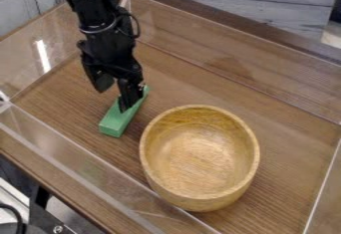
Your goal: Put the green block in the brown bowl
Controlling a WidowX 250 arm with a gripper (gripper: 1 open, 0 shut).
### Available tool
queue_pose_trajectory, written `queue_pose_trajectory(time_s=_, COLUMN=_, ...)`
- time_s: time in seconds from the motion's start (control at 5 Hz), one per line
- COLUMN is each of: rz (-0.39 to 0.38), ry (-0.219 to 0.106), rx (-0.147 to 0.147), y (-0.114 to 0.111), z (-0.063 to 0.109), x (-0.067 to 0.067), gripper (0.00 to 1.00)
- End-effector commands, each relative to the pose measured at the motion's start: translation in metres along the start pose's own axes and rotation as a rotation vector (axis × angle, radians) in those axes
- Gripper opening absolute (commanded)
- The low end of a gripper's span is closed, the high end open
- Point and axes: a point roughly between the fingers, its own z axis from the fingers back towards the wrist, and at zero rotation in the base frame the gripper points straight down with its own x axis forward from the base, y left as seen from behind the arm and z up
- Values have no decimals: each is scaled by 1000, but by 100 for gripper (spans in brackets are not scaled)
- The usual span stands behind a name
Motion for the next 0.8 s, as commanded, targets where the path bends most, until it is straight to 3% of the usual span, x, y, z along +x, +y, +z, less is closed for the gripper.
queue_pose_trajectory(time_s=0.0, rz=-6, ry=-46, rx=23, y=4, z=8, x=16, gripper=100)
queue_pose_trajectory(time_s=0.6, rz=18, ry=-40, rx=9, y=7, z=-1, x=22, gripper=100)
